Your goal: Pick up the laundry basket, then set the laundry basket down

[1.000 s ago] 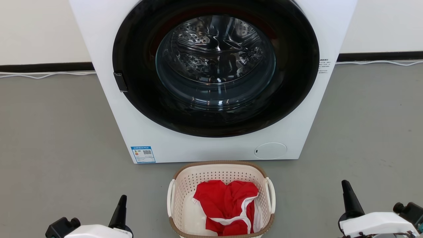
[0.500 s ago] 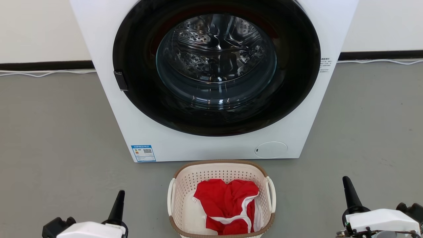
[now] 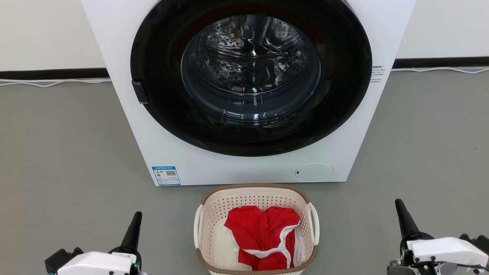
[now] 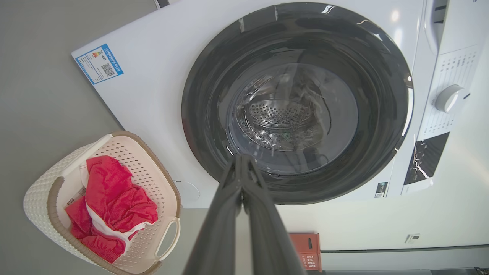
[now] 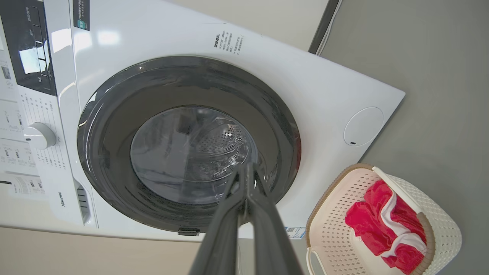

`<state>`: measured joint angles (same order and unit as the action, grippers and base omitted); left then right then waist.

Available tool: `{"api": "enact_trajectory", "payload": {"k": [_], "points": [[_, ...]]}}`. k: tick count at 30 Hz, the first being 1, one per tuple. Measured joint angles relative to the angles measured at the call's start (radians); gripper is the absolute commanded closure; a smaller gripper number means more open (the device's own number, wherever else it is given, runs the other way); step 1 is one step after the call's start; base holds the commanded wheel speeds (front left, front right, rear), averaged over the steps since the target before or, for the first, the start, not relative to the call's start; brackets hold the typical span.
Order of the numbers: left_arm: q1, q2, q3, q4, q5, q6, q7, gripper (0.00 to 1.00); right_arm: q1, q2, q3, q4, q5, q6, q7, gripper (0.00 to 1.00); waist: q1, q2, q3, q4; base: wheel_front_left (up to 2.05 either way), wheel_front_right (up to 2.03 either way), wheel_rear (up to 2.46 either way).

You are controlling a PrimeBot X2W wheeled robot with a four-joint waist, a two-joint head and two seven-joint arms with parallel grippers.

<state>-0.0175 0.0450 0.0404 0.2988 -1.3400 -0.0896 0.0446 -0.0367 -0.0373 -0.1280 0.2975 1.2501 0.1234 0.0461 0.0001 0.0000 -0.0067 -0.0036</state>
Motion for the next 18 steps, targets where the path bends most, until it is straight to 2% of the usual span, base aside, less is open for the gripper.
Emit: {"api": "enact_trajectory", "payload": {"k": [18], "points": [[-0.023,-0.003,0.028,-0.015,-0.182,-0.025,0.047,1.00,-0.012,-0.001,-0.003,-0.015,0.245,0.000,0.040,1.00,0.0000,0.0000,0.007,0.003,0.00,0.00,0.00]]}}
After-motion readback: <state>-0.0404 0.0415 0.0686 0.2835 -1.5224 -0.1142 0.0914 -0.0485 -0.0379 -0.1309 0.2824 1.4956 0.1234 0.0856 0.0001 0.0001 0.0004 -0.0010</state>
